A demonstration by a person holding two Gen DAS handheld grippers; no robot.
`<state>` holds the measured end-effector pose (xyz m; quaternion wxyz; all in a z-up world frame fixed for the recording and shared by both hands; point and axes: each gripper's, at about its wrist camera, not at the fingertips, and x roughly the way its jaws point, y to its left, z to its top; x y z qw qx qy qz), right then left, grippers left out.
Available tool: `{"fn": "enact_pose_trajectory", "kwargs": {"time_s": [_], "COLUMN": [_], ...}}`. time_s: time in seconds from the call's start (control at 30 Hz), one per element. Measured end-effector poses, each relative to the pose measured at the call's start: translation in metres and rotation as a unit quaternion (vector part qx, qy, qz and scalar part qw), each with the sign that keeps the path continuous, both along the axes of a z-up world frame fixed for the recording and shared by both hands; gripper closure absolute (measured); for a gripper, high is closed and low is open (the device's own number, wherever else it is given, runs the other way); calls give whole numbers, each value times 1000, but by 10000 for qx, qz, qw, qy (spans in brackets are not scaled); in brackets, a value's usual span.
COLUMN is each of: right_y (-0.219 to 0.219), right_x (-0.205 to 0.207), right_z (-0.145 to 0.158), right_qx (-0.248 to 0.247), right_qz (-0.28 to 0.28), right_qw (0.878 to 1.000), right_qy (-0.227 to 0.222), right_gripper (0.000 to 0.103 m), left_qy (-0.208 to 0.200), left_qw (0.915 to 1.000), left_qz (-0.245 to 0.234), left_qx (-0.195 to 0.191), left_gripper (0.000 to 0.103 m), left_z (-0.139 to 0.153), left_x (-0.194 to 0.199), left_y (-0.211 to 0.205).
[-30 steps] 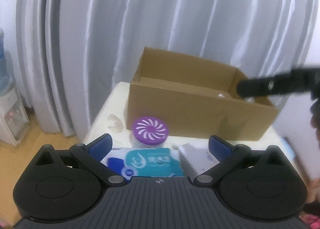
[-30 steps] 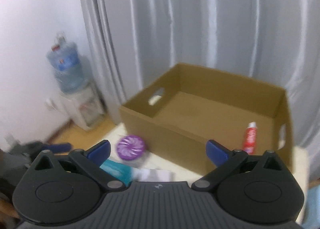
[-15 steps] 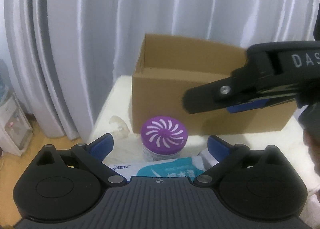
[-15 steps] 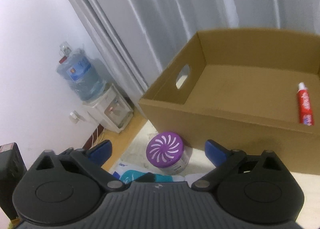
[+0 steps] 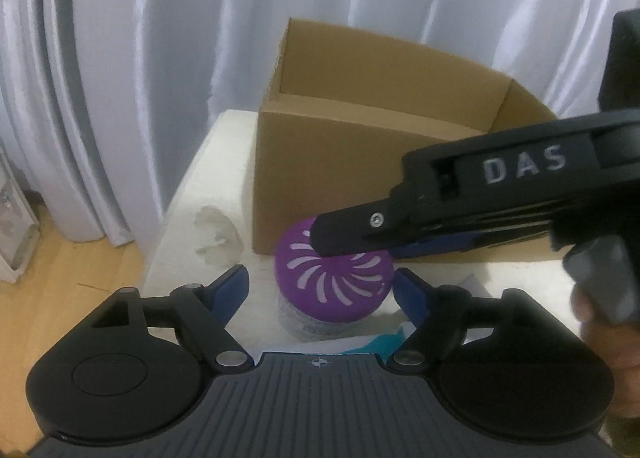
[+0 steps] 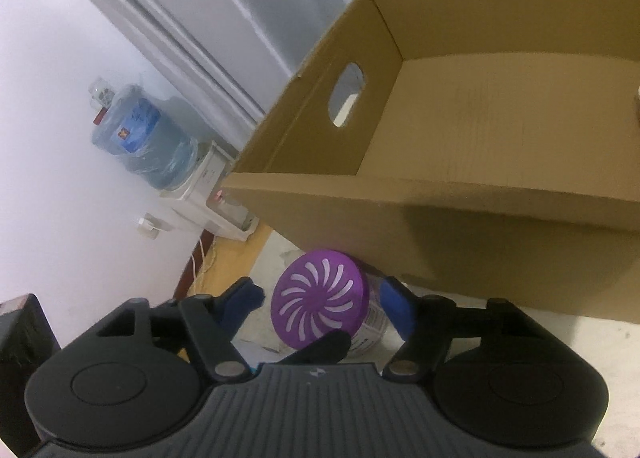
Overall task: Organize objects
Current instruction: 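Close the right tool around the purple-lidded air freshener jar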
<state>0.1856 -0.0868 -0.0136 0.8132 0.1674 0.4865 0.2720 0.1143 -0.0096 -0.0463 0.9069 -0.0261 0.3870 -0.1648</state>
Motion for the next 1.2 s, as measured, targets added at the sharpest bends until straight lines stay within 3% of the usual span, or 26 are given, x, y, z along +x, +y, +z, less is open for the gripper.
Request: {"fn": "enact_pose_trajectory", "kwargs": {"time_s": [0.2, 0.57, 1.0, 1.2], "right_y": [-2, 1, -7, -28], "right_x": [10, 9, -16, -39], "right_z": [-14, -11, 30, 55], "right_qx": [130, 199, 464, 589], "right_qz": [-45, -31, 37, -11], "right_qw": [9993, 9991, 9989, 9977], "right_qy": [338, 368, -69, -324], "right_gripper": [43, 44, 44, 44], "left_qy": [162, -57, -564, -735], "left_qw": [9998, 9999, 9981, 9969], "left_qz": [-64, 119, 250, 161], "left_qx": [-45, 18, -22, -221], "left_gripper": [34, 35, 35, 35], "left_z": [-3, 11, 50, 71], "left_x": [1, -7, -47, -57], "left_y": [-6, -6, -12, -26]}}
